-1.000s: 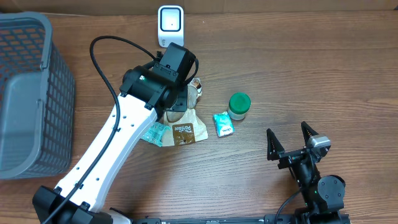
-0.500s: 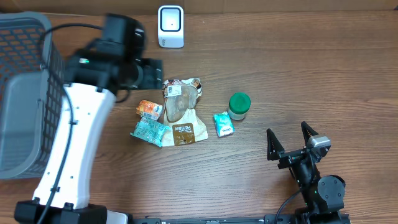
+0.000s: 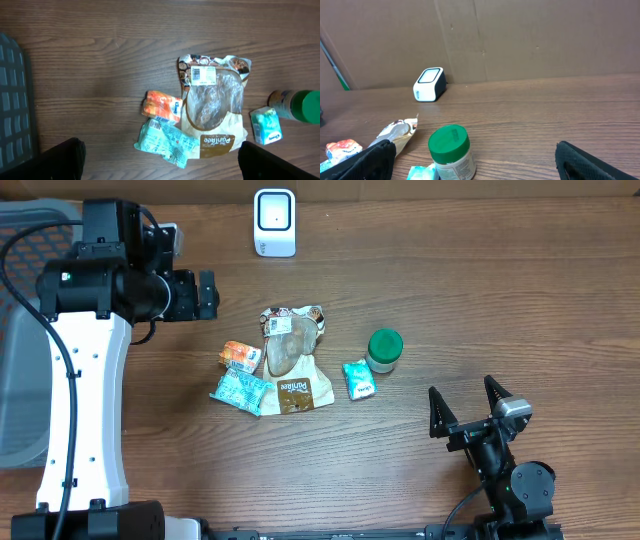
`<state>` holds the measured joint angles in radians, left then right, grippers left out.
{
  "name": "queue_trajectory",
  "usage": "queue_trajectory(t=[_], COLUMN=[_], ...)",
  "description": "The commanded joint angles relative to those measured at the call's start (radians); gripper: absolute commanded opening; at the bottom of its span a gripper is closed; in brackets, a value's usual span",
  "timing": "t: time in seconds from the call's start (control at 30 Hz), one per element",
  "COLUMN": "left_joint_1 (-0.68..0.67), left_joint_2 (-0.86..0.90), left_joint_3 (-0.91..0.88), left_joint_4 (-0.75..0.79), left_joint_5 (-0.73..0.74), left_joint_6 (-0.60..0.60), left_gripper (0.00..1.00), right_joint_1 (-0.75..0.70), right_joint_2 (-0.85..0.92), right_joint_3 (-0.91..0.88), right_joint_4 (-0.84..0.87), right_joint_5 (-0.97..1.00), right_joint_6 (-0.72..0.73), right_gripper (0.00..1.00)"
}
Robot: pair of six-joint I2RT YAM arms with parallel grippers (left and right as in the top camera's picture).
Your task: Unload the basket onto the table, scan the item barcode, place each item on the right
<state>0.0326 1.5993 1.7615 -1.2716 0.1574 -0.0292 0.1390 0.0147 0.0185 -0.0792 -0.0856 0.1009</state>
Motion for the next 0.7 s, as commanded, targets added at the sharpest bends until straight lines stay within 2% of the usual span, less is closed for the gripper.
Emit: queue_trajectory(t=[0.0, 0.67], left_joint_1=[-0.005, -0.007], left_joint_2=[-0.004, -0.004], left_joint_3=[0.026, 0.026], left_joint_4=[-0.01, -0.011], left_joint_5=[0.019, 0.019], left_joint_6=[0.033, 0.033], left_gripper=[0.99, 1.0], right_joint_1=[0.004, 0.004], right_joint_2=[-0.011, -0.011], right_joint_3=[-0.011, -0.011], right_joint_4=[0.003, 0.004], right_joint_5=[0.01, 0.006], right_joint_6=[0.0, 0.001], right_gripper=[1.0, 1.0])
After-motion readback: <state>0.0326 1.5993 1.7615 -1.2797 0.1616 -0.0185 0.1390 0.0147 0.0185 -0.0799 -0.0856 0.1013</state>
